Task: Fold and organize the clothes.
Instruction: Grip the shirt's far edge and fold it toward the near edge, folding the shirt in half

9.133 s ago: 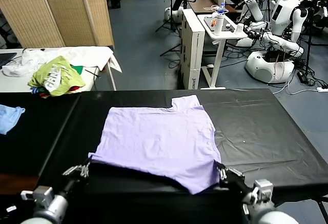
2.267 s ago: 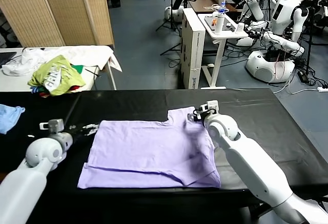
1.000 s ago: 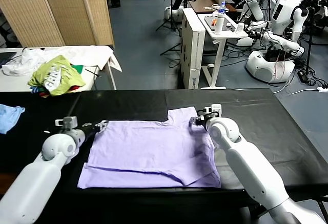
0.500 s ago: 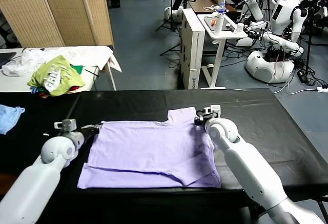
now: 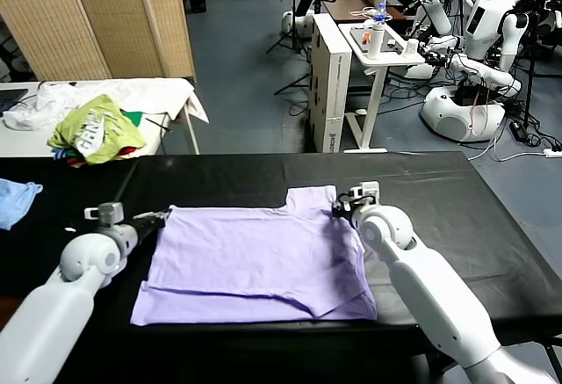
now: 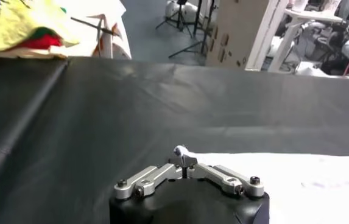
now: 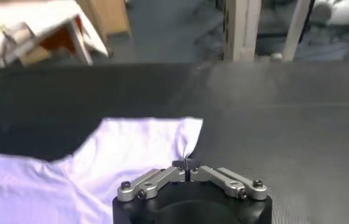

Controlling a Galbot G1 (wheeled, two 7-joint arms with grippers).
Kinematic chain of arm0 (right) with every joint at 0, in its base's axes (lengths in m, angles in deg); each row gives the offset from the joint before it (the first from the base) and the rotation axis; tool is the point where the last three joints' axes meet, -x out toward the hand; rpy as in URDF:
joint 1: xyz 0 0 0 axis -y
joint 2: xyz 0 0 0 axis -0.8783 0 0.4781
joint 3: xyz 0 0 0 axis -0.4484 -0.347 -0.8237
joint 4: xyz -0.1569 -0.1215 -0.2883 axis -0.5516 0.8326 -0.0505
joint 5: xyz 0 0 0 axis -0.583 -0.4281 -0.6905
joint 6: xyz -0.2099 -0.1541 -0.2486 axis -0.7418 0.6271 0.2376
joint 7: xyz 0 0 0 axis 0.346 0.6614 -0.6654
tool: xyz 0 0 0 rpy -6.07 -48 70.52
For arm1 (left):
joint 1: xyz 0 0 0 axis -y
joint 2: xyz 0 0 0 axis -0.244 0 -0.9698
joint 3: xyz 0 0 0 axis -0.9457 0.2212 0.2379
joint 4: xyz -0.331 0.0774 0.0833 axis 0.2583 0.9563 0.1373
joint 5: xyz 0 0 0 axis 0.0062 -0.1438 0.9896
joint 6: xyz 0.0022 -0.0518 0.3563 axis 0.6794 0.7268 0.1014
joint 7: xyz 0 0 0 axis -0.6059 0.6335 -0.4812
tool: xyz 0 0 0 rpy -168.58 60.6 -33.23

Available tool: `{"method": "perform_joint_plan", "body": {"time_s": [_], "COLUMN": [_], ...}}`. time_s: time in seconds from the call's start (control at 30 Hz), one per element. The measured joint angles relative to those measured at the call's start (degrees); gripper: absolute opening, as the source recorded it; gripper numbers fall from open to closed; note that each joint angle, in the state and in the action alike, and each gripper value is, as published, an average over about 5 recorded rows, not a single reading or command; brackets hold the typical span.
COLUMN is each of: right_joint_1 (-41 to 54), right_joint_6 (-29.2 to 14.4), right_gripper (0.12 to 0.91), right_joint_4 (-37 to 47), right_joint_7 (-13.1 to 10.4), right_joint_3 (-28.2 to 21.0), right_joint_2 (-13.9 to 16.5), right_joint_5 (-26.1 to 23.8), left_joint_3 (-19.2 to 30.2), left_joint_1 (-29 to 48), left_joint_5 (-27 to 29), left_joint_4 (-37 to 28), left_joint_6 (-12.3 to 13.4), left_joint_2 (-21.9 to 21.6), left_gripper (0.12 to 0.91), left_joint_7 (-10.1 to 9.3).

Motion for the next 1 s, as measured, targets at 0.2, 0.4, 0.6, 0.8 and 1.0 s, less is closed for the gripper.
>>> {"method": "perform_joint_plan", "body": {"time_s": [0.2,0.4,0.6,0.8,1.0], "right_joint_1": [-2.6,-6.8,-12.5,-19.5,-26.3], "right_joint_6": [0.7,2.7,4.0,4.2,4.2], "right_gripper": [0.140,0.140,0.140,0.140,0.140], "right_joint_4": [-5.1,-12.1,-19.6,-25.3,-29.7], "right_joint_7": [-0.5,-1.6,-1.7,-1.4,-1.5], "right_joint_3": [1.3,3.4,6.8,9.7,11.5], "right_joint_2": [2.3,5.4,9.2,12.5,14.3], "right_joint_5": [0.7,1.8,2.6,2.6,2.0], "left_joint_3": [-3.3,-7.4,-11.1,-13.6,-16.3], "left_joint_1": [-4.7,-10.7,-17.4,-22.4,-26.8], "left_joint_5": [-1.4,-2.2,-2.2,-1.3,0.9], "left_joint_4": [5.4,11.5,17.6,21.8,24.4], "left_joint_6": [0.1,0.2,0.1,-0.5,-0.9], "left_joint_2": [-1.7,-3.4,-4.1,-4.3,-4.0], "left_gripper": [0.146,0.146,0.146,0.146,0.146], "left_joint_7": [-0.11,-0.07,0.02,-0.24,0.10]}}
